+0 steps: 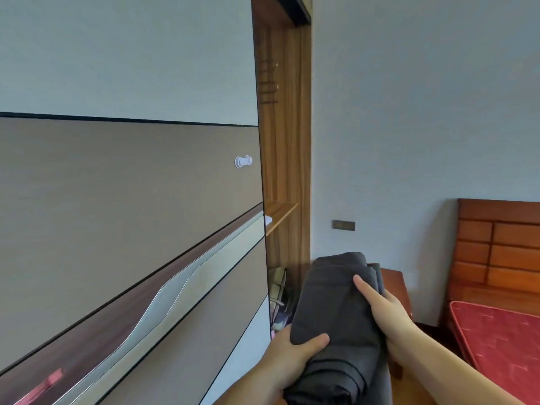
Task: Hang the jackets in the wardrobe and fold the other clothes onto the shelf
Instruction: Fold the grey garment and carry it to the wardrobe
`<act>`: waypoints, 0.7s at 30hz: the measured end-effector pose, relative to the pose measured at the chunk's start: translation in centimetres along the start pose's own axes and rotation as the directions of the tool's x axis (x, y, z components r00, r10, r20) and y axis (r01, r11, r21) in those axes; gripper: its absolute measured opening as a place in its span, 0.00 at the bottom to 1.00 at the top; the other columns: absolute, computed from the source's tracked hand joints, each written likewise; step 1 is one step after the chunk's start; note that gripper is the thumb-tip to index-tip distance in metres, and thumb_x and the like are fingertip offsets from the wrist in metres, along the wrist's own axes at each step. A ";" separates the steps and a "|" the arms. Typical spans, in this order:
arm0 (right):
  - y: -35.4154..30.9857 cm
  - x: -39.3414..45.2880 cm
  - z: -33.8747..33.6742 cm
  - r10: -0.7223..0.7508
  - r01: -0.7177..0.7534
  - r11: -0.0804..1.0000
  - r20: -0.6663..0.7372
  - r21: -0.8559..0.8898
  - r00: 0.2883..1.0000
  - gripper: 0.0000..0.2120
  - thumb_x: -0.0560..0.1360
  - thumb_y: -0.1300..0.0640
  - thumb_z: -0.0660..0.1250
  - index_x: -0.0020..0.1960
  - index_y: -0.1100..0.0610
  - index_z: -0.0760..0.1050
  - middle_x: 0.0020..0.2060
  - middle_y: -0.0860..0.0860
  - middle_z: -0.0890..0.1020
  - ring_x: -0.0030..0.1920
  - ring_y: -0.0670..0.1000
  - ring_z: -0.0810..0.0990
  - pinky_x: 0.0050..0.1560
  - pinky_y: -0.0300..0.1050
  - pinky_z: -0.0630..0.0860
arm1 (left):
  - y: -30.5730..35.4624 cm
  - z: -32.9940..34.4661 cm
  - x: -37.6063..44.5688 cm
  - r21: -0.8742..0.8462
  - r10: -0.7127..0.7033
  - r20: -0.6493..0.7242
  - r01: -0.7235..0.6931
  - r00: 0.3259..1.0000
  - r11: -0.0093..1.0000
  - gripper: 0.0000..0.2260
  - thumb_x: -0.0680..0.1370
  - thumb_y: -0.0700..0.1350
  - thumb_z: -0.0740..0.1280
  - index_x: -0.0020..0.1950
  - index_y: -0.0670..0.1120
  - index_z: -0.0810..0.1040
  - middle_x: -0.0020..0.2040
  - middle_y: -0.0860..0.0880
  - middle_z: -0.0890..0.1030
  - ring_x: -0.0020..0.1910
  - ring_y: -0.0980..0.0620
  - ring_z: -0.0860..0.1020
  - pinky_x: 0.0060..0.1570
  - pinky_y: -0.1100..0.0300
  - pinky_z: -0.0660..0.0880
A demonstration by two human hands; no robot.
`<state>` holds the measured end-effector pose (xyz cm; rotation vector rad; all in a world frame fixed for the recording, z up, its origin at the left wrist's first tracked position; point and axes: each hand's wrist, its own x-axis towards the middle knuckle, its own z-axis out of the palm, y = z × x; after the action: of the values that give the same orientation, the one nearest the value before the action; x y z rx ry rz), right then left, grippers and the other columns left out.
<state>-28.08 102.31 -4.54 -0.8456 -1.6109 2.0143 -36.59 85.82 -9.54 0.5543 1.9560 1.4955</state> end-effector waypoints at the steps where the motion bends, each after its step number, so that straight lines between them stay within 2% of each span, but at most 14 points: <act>1: -0.6 2.2 0.3 -0.013 0.013 1.000 -0.019 -0.004 1.000 0.25 0.74 0.42 0.69 0.65 0.54 0.71 0.53 0.55 0.80 0.52 0.58 0.80 0.56 0.55 0.77 | 0.6 -0.3 2.6 -0.002 0.015 0.006 -0.015 1.000 1.000 0.30 0.65 0.64 0.75 0.63 0.54 0.76 0.56 0.57 0.81 0.55 0.57 0.79 0.60 0.59 0.76; 3: -1.7 6.8 1.0 -0.045 0.044 0.999 -0.056 -0.021 0.997 0.23 0.74 0.43 0.69 0.64 0.55 0.72 0.52 0.56 0.81 0.52 0.58 0.80 0.57 0.55 0.77 | 1.9 -1.1 7.4 0.008 0.039 0.028 -0.040 0.999 0.999 0.23 0.67 0.62 0.75 0.58 0.56 0.76 0.55 0.57 0.80 0.53 0.59 0.78 0.58 0.61 0.75; 5: -3.1 11.3 1.9 -0.067 0.064 0.997 -0.089 -0.036 0.994 0.22 0.75 0.44 0.68 0.63 0.56 0.72 0.49 0.55 0.81 0.50 0.58 0.80 0.55 0.54 0.77 | 3.5 -2.1 12.5 -0.012 0.081 0.065 -0.080 0.995 0.997 0.12 0.72 0.58 0.73 0.50 0.59 0.74 0.53 0.59 0.79 0.46 0.67 0.75 0.45 0.73 0.73; 7: -4.8 16.1 2.5 -0.081 0.077 0.996 -0.133 -0.040 0.988 0.24 0.75 0.43 0.67 0.65 0.56 0.72 0.51 0.56 0.81 0.51 0.59 0.80 0.57 0.55 0.77 | 4.9 -3.0 17.8 -0.067 0.097 0.125 -0.089 0.987 0.994 0.08 0.75 0.54 0.72 0.49 0.58 0.74 0.53 0.60 0.79 0.43 0.71 0.72 0.36 0.79 0.69; 10: -7.2 22.3 2.6 -0.090 0.085 0.996 -0.170 -0.036 0.981 0.23 0.76 0.44 0.67 0.65 0.56 0.73 0.52 0.57 0.82 0.52 0.60 0.80 0.57 0.56 0.77 | 6.9 -2.9 25.3 -0.189 0.076 0.239 -0.030 0.968 0.981 0.14 0.74 0.52 0.73 0.58 0.55 0.77 0.54 0.58 0.83 0.49 0.64 0.80 0.44 0.73 0.74; 13: -8.8 27.9 1.8 -0.073 0.071 0.997 -0.168 -0.017 0.983 0.15 0.77 0.46 0.67 0.54 0.57 0.76 0.46 0.58 0.84 0.47 0.59 0.82 0.48 0.52 0.78 | 8.6 -2.4 31.9 -0.250 0.010 0.374 0.091 0.928 0.964 0.18 0.74 0.53 0.74 0.62 0.52 0.77 0.55 0.53 0.84 0.56 0.54 0.82 0.56 0.60 0.77; 15: -9.7 31.9 1.2 -0.069 0.069 0.998 -0.150 -0.002 0.986 0.13 0.77 0.47 0.67 0.51 0.57 0.77 0.44 0.57 0.84 0.45 0.58 0.83 0.42 0.49 0.78 | 9.7 -2.0 36.4 -0.260 0.004 0.423 0.118 0.906 0.958 0.17 0.75 0.52 0.73 0.62 0.49 0.78 0.56 0.50 0.84 0.57 0.51 0.82 0.61 0.56 0.76; 19: -10.1 42.0 -0.6 -0.049 0.050 0.999 -0.112 0.004 0.992 0.18 0.76 0.46 0.68 0.57 0.58 0.77 0.47 0.58 0.84 0.48 0.58 0.83 0.44 0.48 0.78 | 10.9 -0.6 45.2 -0.288 0.033 0.383 0.085 0.923 0.954 0.20 0.74 0.50 0.73 0.65 0.49 0.76 0.57 0.49 0.84 0.58 0.49 0.81 0.61 0.53 0.76; 21: -10.4 47.0 -1.1 -0.040 0.042 0.999 -0.073 0.022 0.997 0.20 0.75 0.45 0.69 0.58 0.59 0.77 0.48 0.58 0.84 0.49 0.58 0.83 0.46 0.49 0.78 | 11.5 -0.1 49.6 -0.281 0.040 0.322 0.055 0.946 0.958 0.17 0.76 0.46 0.72 0.64 0.49 0.77 0.55 0.49 0.84 0.55 0.50 0.82 0.54 0.58 0.79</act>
<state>-61.86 136.64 -3.83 -0.8601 -1.5495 1.9484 -73.14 121.24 -9.06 0.6180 1.4577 1.5378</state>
